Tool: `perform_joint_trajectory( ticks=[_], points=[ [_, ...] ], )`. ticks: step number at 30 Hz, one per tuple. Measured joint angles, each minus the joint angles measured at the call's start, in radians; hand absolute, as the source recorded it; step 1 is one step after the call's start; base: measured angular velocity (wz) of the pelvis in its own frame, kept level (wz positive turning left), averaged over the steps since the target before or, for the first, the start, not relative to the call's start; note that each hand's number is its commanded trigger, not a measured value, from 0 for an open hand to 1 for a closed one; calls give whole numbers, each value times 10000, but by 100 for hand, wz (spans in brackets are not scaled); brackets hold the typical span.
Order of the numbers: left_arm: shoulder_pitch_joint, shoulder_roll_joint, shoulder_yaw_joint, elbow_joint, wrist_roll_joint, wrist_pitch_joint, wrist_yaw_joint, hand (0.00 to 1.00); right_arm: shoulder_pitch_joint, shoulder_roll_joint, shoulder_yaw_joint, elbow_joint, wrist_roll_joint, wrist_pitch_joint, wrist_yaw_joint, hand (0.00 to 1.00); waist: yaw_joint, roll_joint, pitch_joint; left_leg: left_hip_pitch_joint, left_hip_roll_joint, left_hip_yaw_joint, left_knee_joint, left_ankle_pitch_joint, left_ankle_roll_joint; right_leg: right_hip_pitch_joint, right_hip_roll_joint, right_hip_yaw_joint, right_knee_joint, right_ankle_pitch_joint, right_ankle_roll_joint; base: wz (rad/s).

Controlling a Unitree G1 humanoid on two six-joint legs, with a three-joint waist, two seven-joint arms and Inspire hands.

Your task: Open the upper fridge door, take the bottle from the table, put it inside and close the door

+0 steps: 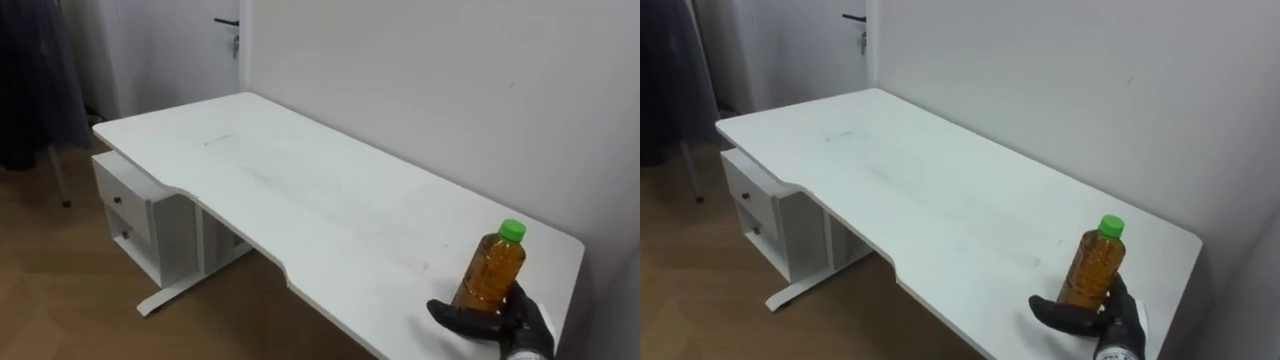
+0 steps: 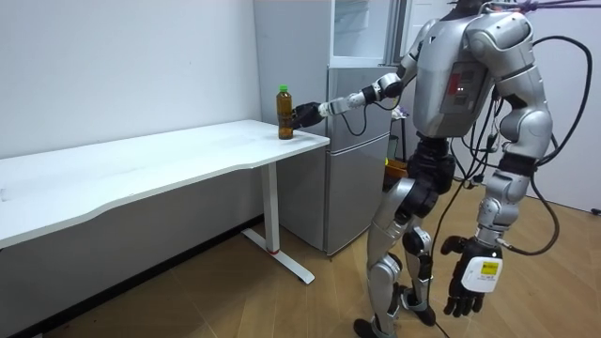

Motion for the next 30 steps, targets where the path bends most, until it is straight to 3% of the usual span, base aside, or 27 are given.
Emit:
perform_joint_trajectory(
  ticks=[8,9,10,11,18,22,30],
  points=[
    [1,308,-85,30,4,-99,6,0,-268,0,4,322,394,-108,-28,0,13,8,27,-53,-4,0,20,-2,3,-51,1,-8,23,2,1,0],
    [3,316,-85,34,4,-113,7,0,-272,0,4,327,404,-108,-30,9,15,9,28,-55,-4,0,20,-2,3,-53,-1,-8,27,2,1,0],
    [3,319,-85,35,4,-130,7,0,-272,0,5,327,416,-110,-24,84,15,13,30,-57,-5,0,21,-2,3,-58,-4,-9,38,2,1,0],
    [3,320,-86,36,-33,-140,4,0,-276,-1,4,327,510,-126,-16,100,16,17,31,-75,-1,0,27,-2,3,-86,-12,-6,73,2,0,0],
    [53,329,-99,52,-685,-149,10,0,-312,-83,2,331,1297,-165,-96,100,10,26,1,-293,7,-7,157,-3,7,-275,-16,3,161,14,-19,0],
    [75,328,-220,45,-693,-148,11,0,-334,-410,166,331,1317,-148,12,100,13,31,-24,-424,1,-24,190,3,15,-388,-41,21,297,14,-20,0],
    [131,325,-209,-3,-680,-145,2,0,-435,-661,96,633,1749,-153,-3,100,6,134,-46,-487,-4,-38,272,-2,24,-399,-22,14,277,16,-23,0]
  ],
)
